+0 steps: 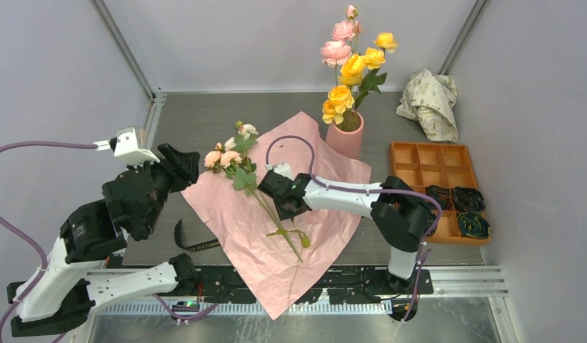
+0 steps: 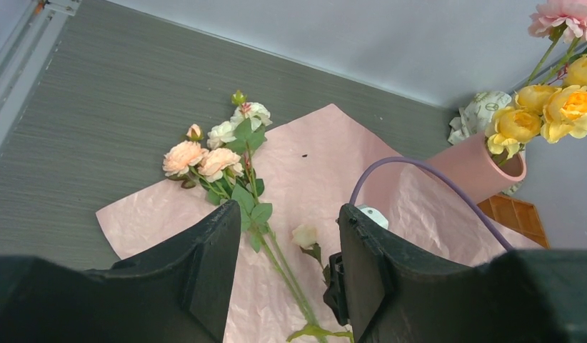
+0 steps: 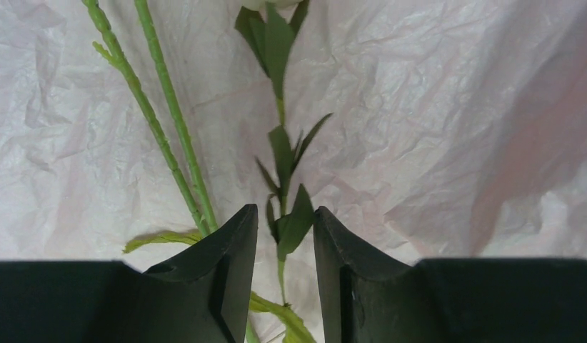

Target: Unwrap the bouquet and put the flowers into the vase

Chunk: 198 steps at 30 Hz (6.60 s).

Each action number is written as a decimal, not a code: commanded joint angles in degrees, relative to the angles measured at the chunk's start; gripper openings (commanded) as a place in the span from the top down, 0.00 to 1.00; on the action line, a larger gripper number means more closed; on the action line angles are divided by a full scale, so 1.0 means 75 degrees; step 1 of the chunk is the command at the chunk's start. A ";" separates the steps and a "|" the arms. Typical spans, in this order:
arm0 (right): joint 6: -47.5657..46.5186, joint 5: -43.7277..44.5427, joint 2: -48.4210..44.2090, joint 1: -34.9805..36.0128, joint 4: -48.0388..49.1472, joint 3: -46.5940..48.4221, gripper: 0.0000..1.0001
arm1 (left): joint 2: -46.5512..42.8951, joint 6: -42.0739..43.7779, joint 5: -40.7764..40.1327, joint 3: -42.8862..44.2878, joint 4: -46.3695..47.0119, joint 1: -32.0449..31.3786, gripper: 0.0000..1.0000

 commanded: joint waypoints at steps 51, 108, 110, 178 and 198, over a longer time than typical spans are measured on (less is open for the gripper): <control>-0.7073 0.5411 -0.4162 -0.0147 0.3823 0.4056 0.99 | -0.0294 -0.0021 -0.0089 -0.0318 0.0419 -0.0019 0.47; -1.2713 0.3612 -0.2643 -0.2358 1.0946 0.2843 0.99 | -0.0448 0.0225 -0.0130 -0.0599 0.0839 -0.0013 0.47; -1.2703 0.3683 -0.2708 -0.2356 1.1007 0.2627 0.99 | -0.0478 0.0226 -0.0124 -0.0622 0.0844 -0.0018 0.47; -0.6159 0.3871 -0.4457 -0.2434 0.7543 -0.1060 0.98 | -0.0575 0.0120 0.0069 -0.0912 0.0962 -0.0019 0.46; -0.4832 0.4472 -0.5106 -0.2516 0.5806 -0.1064 0.30 | -0.0536 0.0120 0.0074 -0.1016 0.1054 -0.0018 0.46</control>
